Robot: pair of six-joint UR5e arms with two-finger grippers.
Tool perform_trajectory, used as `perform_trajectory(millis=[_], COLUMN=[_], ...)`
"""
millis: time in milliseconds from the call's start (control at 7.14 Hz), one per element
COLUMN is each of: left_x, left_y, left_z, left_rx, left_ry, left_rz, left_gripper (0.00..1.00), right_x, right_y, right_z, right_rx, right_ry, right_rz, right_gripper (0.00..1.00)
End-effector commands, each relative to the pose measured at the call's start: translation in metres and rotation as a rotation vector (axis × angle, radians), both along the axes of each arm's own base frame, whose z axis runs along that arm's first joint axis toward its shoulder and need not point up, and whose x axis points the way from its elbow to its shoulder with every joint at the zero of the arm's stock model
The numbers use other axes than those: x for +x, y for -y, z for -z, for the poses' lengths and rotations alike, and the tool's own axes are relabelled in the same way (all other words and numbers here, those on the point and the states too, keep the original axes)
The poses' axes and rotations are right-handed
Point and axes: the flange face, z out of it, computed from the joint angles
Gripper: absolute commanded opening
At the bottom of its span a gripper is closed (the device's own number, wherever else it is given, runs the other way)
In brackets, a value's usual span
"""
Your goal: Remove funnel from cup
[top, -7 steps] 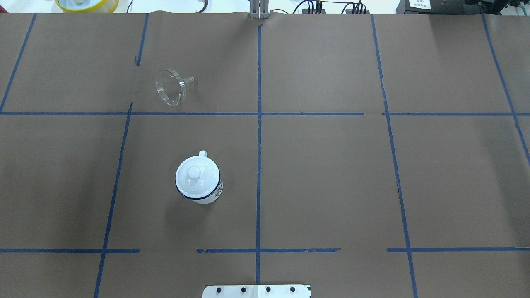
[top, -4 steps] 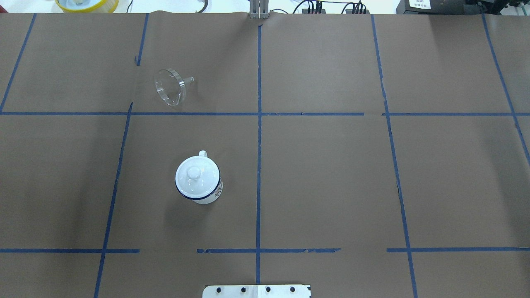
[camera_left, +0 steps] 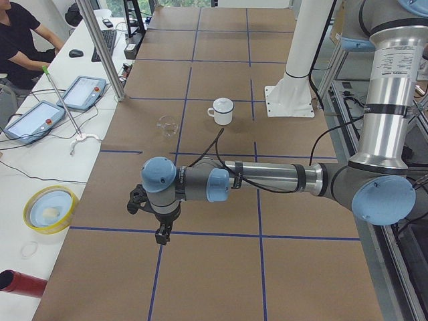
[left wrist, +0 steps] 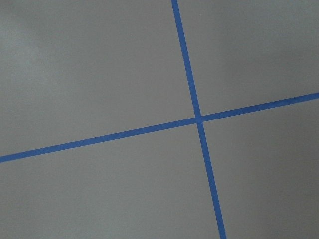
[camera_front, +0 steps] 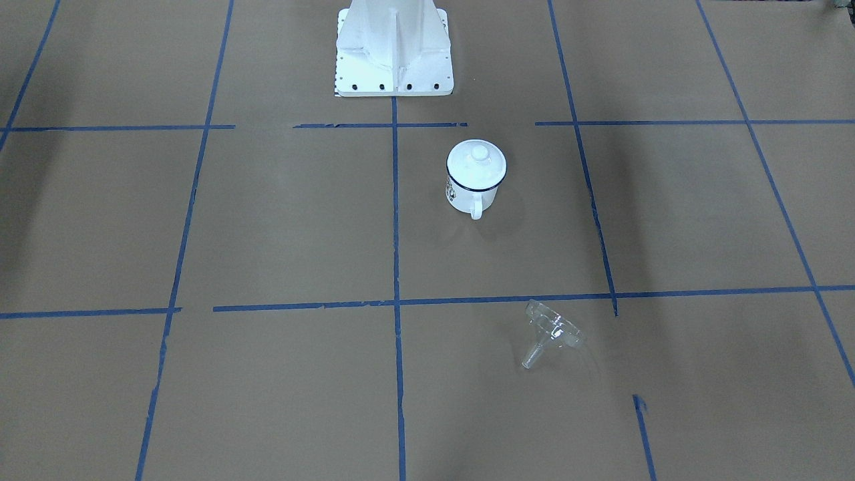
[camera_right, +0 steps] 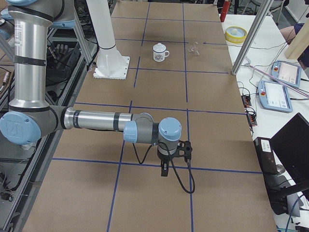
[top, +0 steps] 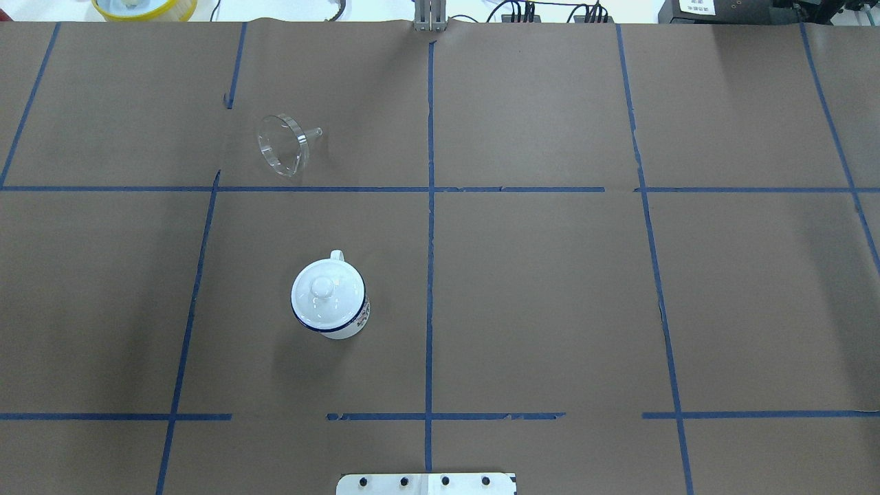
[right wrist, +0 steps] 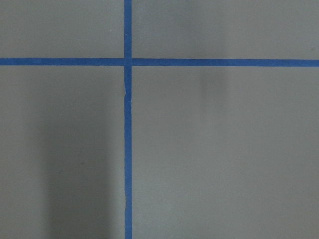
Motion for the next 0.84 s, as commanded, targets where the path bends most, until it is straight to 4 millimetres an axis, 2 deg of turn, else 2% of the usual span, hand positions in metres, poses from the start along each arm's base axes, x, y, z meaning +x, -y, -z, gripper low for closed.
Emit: perform_trajectory(millis=[0,140,420,700], left_x=[0.0,0.0,0.001,0.002], left_y=[0.002,0.002,-0.004,-0.032], left_z=[0.013,0.017,0.007,-0.005], left_rx=[-0.032,-0.025,-0.046,-0.064], left_ry=[-0.007,-0.008,-0.012,-0.008], left_rz=[0.064,0.064,0.064,0.064], left_gripper=[1.0,1.0,1.0,1.0], right_x=[0.0,0.0,0.0,0.0], right_y=[0.0,0.0,0.0,0.0], right_z=[0.0,0.0,0.0,0.0], right_rx=[0.0,0.0,0.0,0.0], right_ry=[0.0,0.0,0.0,0.0], right_rz=[0.0,0.0,0.0,0.0], right_gripper=[1.0,1.0,1.0,1.0])
